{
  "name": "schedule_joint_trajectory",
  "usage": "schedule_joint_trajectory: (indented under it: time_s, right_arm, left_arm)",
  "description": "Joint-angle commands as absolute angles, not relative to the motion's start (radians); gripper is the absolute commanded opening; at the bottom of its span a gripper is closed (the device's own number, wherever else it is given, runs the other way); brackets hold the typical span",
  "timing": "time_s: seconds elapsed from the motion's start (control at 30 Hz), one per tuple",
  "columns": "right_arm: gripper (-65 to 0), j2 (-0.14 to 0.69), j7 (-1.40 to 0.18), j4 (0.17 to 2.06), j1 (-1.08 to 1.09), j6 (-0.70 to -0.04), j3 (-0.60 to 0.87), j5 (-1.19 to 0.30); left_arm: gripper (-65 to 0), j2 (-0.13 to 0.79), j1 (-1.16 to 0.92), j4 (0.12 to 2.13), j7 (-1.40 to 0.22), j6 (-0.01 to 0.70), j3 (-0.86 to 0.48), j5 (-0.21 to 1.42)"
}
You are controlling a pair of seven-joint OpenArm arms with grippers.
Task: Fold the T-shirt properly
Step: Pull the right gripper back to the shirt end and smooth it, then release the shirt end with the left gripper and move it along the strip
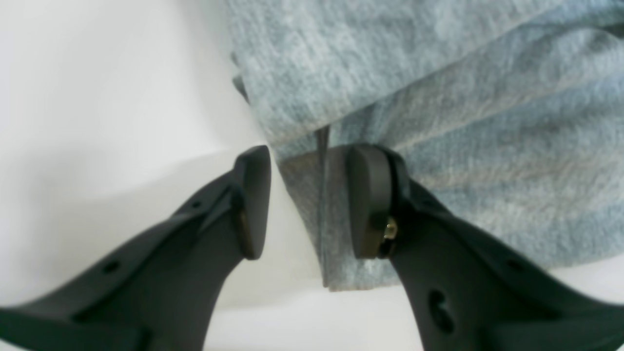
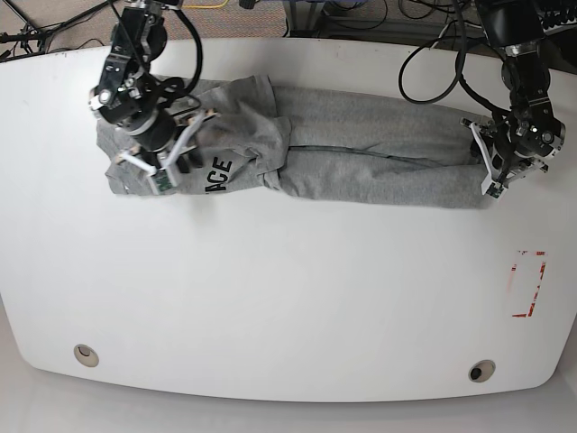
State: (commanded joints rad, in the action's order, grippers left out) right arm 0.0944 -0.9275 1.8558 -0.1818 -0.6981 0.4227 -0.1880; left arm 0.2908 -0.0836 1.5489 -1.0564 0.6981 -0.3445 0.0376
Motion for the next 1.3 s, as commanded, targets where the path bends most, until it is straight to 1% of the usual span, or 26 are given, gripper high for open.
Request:
schedule_joint_trajectory:
  time_s: [0.1,0.27,0.33,0.37,0.47,0.67,0.87,1.07,1.3]
  right_arm:
    - [-52.8,0.140,-0.923,1.759,-0.157,-0.698,0.460,-0.194]
    - [-52.8,0.162,-0.831,1.607,-0.142,-0.698,0.518,-0.182]
    - [-52.8,0.177,-0.803,1.570,-0.147,-0.698,0.522,-0.182]
    - [-52.8,0.202,-0.794,1.554,-0.150,-0.698,0.524,-0.182]
    - [-52.8,0.225,-0.794,1.541,-0.159,-0.698,0.529,-0.182]
    - [-52.8,0.245,-0.792,1.541,-0.183,-0.698,0.567,-0.182]
    - [-52.8,0.245,-0.792,1.538,-0.183,-0.698,0.581,-0.182]
    - [-52.8,0.237,-0.794,1.540,-0.180,-0.698,0.575,-0.182]
    - [-52.8,0.229,-0.794,1.540,-0.179,-0.698,0.573,-0.183]
  left_arm:
    - [-39.9,0.291,-0.084,1.544,-1.056,0.698,-0.344,0.038]
    - [-39.9,0.291,-0.085,1.544,-1.056,0.698,-0.346,0.038]
    - [-39.9,0.291,-0.087,1.544,-1.056,0.698,-0.348,0.038]
    - [-39.9,0.291,-0.088,1.544,-1.056,0.698,-0.348,0.038]
    - [-39.9,0.292,-0.091,1.543,-1.056,0.698,-0.349,0.038]
    - [-39.9,0.300,-0.127,1.541,-1.056,0.698,-0.366,0.038]
    - [-39.9,0.298,-0.140,1.524,-1.056,0.698,-0.409,0.038]
    - [-39.9,0.300,-0.140,1.501,-1.056,0.698,-0.420,0.038]
    - [-39.9,0.298,-0.134,1.540,-1.059,0.698,-0.421,0.044]
